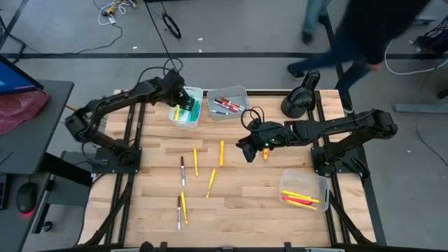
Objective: Pick & Place Markers
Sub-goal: Put the yellow pen into the transparent bin
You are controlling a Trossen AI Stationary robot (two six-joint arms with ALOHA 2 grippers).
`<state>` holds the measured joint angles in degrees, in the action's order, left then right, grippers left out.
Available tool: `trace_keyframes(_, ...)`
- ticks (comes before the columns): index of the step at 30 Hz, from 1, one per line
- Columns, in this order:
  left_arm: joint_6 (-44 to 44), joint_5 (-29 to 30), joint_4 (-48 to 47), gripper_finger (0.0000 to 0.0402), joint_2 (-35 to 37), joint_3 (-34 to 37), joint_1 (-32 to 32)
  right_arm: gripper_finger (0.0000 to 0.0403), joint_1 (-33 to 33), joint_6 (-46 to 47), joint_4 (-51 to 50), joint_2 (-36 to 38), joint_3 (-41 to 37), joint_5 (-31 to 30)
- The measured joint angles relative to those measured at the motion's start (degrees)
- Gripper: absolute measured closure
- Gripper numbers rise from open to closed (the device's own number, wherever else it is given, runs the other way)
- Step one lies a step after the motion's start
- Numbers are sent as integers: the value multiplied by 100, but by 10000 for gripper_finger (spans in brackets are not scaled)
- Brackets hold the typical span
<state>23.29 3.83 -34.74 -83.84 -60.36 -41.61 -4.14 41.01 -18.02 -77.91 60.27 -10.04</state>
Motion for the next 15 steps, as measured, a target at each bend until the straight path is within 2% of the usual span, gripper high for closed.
trace_keyframes(7,64,-20,-531,232,1022,-4,1031,294,193,-675,-298,0,4,0)
trace_keyframes(11,374,370,-653,232,1307,-4,1902,276,323,-580,-1040,0,4,10)
trace_keyframes(15,991,896,-745,232,1349,8,2799,237,381,-611,-1843,0,4,66)
